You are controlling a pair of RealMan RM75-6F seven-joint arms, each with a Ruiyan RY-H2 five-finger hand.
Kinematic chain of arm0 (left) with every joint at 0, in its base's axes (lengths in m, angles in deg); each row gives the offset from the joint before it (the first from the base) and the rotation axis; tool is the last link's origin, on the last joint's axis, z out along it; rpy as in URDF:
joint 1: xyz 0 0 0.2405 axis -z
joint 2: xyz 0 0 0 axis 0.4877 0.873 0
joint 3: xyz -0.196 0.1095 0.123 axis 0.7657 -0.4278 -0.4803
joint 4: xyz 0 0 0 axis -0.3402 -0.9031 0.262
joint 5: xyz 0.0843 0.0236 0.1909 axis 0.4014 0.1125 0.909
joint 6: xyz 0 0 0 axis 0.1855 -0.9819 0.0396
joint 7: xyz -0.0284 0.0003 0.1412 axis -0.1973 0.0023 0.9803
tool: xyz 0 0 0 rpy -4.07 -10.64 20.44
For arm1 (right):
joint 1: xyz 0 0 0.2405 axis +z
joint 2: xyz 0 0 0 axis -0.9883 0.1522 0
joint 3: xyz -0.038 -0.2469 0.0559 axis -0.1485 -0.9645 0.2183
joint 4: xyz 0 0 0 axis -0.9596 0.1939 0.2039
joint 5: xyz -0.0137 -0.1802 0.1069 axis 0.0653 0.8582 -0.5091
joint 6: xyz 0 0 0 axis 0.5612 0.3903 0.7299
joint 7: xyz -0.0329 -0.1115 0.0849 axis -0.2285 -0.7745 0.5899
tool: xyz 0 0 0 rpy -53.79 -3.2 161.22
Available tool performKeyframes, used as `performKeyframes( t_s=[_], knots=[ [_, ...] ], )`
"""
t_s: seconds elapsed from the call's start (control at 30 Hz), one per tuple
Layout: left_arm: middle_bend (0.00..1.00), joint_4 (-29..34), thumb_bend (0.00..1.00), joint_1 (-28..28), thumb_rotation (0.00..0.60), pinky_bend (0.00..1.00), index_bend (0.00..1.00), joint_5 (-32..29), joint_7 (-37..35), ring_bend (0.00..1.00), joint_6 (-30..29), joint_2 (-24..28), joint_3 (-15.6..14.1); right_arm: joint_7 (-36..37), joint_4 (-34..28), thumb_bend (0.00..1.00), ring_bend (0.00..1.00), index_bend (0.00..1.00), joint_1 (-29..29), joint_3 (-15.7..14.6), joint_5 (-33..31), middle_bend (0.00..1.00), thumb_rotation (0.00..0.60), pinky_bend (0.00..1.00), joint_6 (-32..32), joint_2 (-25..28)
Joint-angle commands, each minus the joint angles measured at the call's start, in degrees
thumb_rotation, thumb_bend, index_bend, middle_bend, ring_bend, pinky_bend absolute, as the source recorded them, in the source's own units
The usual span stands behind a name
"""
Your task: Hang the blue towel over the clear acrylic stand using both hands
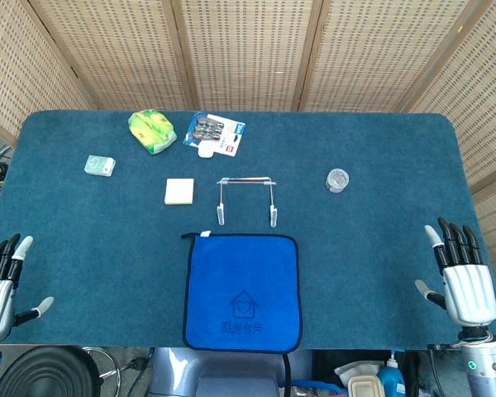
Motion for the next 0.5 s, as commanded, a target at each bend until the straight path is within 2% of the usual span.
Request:
performKeyframes(
  t_s=[0.03, 0.27, 0.4, 0.5],
  knots=[
    [0.0, -0.3, 0.0, 0.1, 0.6, 0.0, 0.0, 0.4, 0.0, 0.0, 0.1, -0.1, -0.1, -0.4, -0.2, 0.0, 0.0, 0.0, 0.1, -0.3, 0.7, 0.0, 0.6, 0.0, 0.9, 0.4],
    [0.0, -0.5, 0.0, 0.2, 0.6, 0.0, 0.0, 0.9, -0.3, 0.0, 0.2, -0.2, -0.3, 1.4, -0.3, 0.0, 0.0, 0.0, 1.3, -1.9, 4.5, 0.0, 0.6, 0.0, 3.4, 0.5],
    [0.0, -0.9, 0.0, 0.6, 0.6, 0.0, 0.0, 0.9, -0.6, 0.0, 0.9, -0.5, -0.3, 4.3, -2.1, 0.0, 0.0, 0.0, 6.1, -4.6, 10.6, 0.0, 0.6, 0.0, 10.4, 1.3],
    [0.0, -1.1, 0.0, 1.0, 0.6, 0.0, 0.0, 0.6, -0.7, 0.0, 1.4, -0.8, -0.1, 3.9, -0.9, 0.0, 0.0, 0.05, 9.6, -4.0, 13.9, 0.0, 0.6, 0.0, 13.3, -0.1]
  ],
)
